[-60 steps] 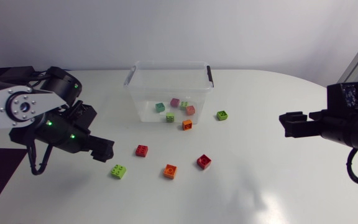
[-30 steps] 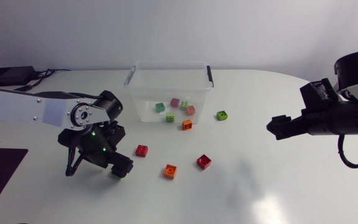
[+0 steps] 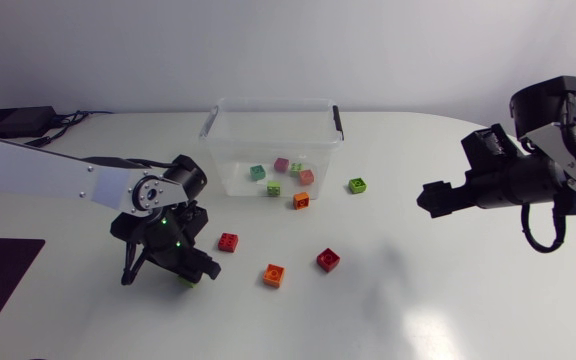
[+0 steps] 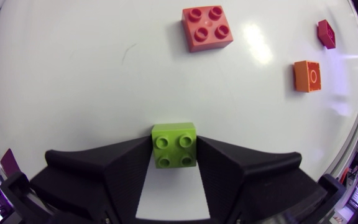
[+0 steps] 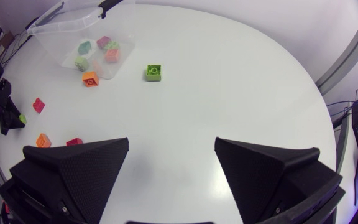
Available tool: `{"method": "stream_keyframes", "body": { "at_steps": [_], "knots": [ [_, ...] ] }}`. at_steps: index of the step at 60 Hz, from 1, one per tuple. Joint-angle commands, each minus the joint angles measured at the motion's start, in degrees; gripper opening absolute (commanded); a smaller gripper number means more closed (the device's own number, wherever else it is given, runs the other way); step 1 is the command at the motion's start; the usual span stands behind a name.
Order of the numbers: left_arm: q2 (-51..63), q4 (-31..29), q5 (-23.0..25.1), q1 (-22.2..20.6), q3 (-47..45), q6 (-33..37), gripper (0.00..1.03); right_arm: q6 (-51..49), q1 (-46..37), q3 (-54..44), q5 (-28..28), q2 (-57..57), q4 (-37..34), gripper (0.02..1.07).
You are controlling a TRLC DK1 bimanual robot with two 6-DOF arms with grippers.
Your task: Place the duplo bricks in the container
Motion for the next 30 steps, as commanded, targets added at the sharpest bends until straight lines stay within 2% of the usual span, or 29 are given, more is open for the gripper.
{"method": "stream_keyframes", "body": {
  "at_steps": [1,6,12,20,30],
  "knots": [
    [1.8,-1.2,-0.8,-0.1,0.6,-1.1,0.32,0.4,1.2,2.6,-0.1,3.5,1.0,1.02],
    [1.0,-2.8,-2.1,-0.5,1.2,-0.9,0.28,1.3,1.8,4.5,-1.3,7.5,1.7,1.02],
    [-3.3,-3.7,-2.1,-1.1,1.9,0.0,0.27,2.2,2.5,7.8,-4.5,13.3,2.5,1.02],
    [-10.8,-4.1,-1.9,-0.8,4.8,0.9,0.26,2.5,4.5,11.1,-4.0,21.7,7.1,1.02],
    [-15.2,-4.1,-0.8,0.6,8.6,1.5,0.26,2.1,5.8,16.7,-2.9,31.1,8.3,1.02]
  ]
}}
